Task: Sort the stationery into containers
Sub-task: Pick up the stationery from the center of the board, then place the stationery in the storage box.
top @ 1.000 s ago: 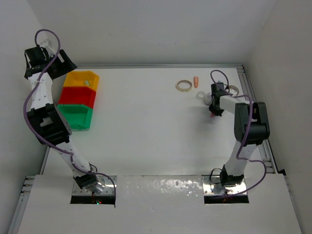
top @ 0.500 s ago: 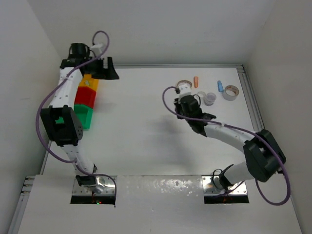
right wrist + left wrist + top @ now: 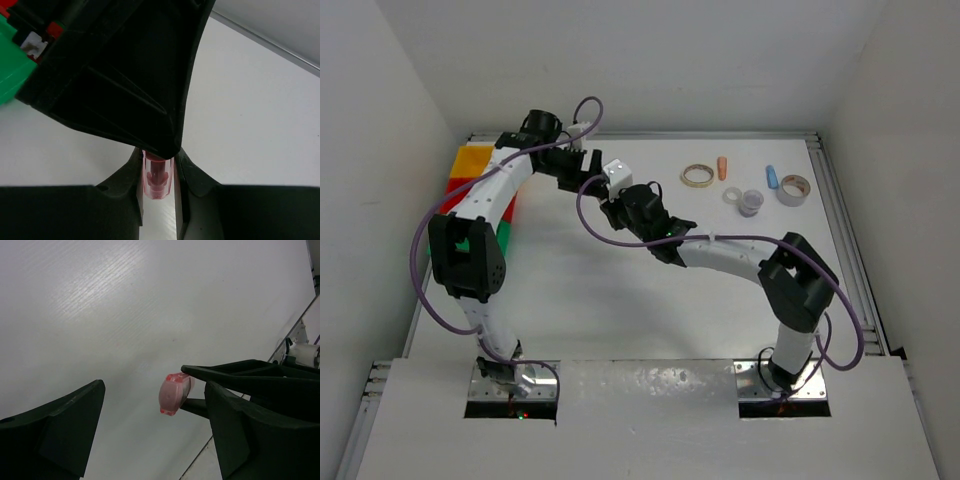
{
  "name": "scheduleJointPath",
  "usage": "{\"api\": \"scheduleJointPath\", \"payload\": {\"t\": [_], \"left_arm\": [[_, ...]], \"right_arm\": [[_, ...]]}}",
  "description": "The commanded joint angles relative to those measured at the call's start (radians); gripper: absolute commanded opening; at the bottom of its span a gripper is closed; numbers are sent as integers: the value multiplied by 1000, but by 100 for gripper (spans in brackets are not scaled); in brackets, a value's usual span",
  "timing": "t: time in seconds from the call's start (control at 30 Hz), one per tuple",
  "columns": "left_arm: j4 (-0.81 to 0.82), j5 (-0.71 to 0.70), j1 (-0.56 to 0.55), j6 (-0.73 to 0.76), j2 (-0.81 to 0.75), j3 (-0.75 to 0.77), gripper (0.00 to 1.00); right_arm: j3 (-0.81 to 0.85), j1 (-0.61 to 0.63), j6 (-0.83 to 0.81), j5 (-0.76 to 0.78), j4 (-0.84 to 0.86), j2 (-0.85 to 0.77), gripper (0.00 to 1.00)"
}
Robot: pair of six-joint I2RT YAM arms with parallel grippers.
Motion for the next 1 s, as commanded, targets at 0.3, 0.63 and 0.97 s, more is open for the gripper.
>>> {"api": "scheduleJointPath", "payload": {"t": [0.3, 0.63, 0.97], "left_arm": [[55, -16, -22, -45, 0, 2, 12], [54, 10, 9, -39, 6, -1, 0], [140, -65, 480, -140, 233, 393, 0]], "right_arm": [[51, 4, 30, 9, 103, 20, 0], [48, -1, 44, 4, 121, 38, 39], [-166, -42, 109, 76, 74, -166, 99]]}}
